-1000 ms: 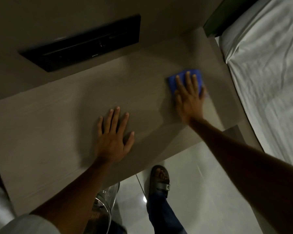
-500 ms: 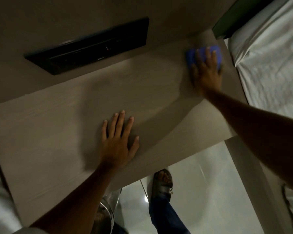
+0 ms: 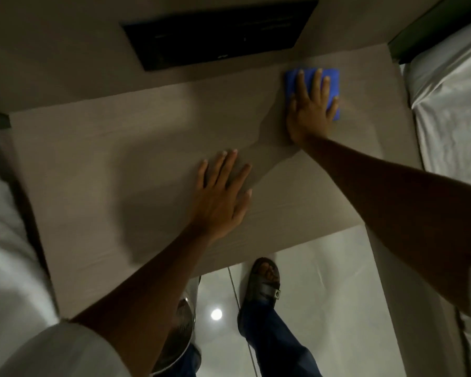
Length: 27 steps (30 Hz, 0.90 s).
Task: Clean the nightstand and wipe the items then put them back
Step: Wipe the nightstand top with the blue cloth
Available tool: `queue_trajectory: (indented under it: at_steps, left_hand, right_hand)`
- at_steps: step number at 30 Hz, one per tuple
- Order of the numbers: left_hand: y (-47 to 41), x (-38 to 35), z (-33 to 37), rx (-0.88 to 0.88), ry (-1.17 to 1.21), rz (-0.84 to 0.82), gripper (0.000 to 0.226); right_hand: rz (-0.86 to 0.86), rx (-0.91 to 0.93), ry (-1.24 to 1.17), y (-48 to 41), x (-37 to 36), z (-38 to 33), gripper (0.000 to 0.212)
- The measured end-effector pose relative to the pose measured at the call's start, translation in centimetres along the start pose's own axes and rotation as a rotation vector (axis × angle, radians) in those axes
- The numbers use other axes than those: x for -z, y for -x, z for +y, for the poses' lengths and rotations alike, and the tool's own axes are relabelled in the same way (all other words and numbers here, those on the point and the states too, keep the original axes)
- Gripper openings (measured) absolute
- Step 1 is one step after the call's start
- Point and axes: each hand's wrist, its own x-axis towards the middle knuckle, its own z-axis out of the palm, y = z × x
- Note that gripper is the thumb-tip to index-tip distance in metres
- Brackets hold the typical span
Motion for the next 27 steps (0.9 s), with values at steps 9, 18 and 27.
queue_trajectory:
  at_steps: [9,18,27]
  left_hand:
    - [13.0,5.0,-11.8,0.393,-0.099,0.075,0.054]
    - [24.4,5.3,-14.7,0.592,-0.188,-0.051,0.065]
    - [25.9,4.3,-12.5,0.534,-0.075,-0.093,0.07]
  right_hand:
    - [-0.06,0.238,-0.027,8.1,-6.1,-16.9,0.056]
    - [-0.263,0.619,0.058,17.9,-11.1,-33.7,0.056]
    - [-0.211,0.414,0.058,14.3,-6.8,-21.2,0.053]
